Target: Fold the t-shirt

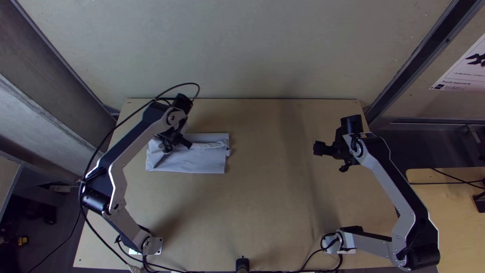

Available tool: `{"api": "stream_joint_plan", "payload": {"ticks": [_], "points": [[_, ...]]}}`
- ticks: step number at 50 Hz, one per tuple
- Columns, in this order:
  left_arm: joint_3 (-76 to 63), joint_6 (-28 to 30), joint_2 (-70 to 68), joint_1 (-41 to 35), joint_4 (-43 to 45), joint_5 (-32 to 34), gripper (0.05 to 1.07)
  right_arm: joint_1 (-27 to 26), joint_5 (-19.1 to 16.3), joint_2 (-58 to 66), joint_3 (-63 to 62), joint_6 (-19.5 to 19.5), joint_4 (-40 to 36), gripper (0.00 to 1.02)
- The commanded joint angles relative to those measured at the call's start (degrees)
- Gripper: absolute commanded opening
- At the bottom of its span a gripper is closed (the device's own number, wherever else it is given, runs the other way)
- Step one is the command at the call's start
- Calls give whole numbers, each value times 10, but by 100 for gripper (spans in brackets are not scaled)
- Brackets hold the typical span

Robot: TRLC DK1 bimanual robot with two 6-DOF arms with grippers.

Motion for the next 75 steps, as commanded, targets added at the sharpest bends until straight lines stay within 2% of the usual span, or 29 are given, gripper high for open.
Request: {"api": "stream_joint_plan", "payload": {"ticks": [1,9,15,16,18,23,24,31,35,39,42,58,63,65,71,75], "points": [[22,-46,24,-21,-17,-1,8,-9,5,-20,-20,-3,1,99],[37,-82,61,-48,-28,21,9,-18,5,-24,-31,-9,3,99],[58,-106,84,-61,-40,76,11,-25,5,-29,-41,-17,3,99],[62,-110,87,-63,-42,80,16,-25,5,-30,-42,-17,3,99],[72,-121,94,-72,-46,82,36,-25,5,-32,-46,-19,4,99],[94,-126,115,-92,-72,126,101,-25,5,-37,-58,-21,9,99],[104,-131,120,-98,-76,138,104,-25,5,-37,-61,-21,10,99],[220,-185,186,-113,-104,274,103,-11,4,-38,-88,-16,22,99],[301,-214,219,-102,-109,383,103,7,4,-43,-105,-11,32,99],[336,-221,236,-87,-88,504,103,23,5,-48,-117,0,37,99],[337,-222,239,-84,-73,552,103,25,5,-53,-119,1,37,99],[332,-219,220,-80,-85,546,103,2,5,-69,-100,-10,37,99],[318,-209,189,-77,-86,522,103,-2,5,-72,-81,-9,37,99],[309,-208,172,-76,-85,501,103,-3,5,-73,-68,-8,37,99],[278,-188,123,-77,-81,370,103,-3,5,-86,-25,-10,37,99],[234,-167,73,-73,-51,302,103,-7,5,-96,7,-25,53,99]]}}
